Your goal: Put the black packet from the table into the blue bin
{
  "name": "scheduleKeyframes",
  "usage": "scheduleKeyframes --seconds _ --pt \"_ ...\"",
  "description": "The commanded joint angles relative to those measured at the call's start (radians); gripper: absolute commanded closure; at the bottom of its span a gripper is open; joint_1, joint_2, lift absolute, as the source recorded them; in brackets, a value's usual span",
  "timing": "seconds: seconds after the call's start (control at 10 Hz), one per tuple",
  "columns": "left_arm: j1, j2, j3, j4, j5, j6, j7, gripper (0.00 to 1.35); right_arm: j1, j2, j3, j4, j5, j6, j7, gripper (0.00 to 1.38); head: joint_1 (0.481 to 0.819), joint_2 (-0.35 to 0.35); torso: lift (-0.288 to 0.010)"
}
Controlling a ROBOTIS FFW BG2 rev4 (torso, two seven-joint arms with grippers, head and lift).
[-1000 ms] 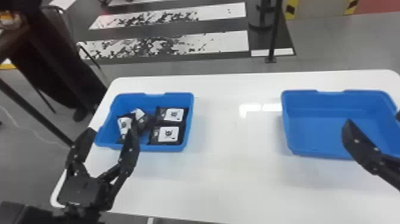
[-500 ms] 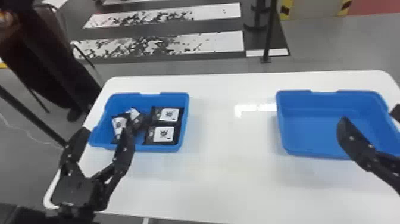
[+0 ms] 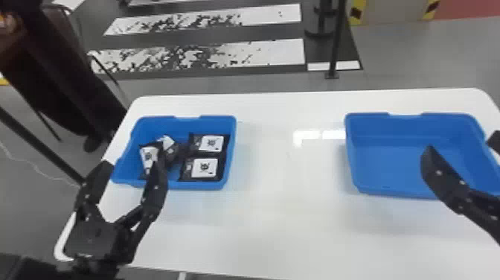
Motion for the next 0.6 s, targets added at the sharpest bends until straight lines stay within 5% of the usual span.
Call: scheduleKeyframes --seconds 0.0,0.5 --pt "0.000 -0.003 0.000 0.000 0.002 0.005 -0.001 0.21 0.000 0.000 0.000 0.006 -0.009 -0.001 0.000 0.17 0.695 0.152 -0.110" --pt "-0.002 -0.003 -0.002 0.000 0.006 0.012 0.000 0.21 -0.005 0.002 0.000 0.011 -0.009 -0.001 0.000 0.17 0.695 0.148 -0.110"
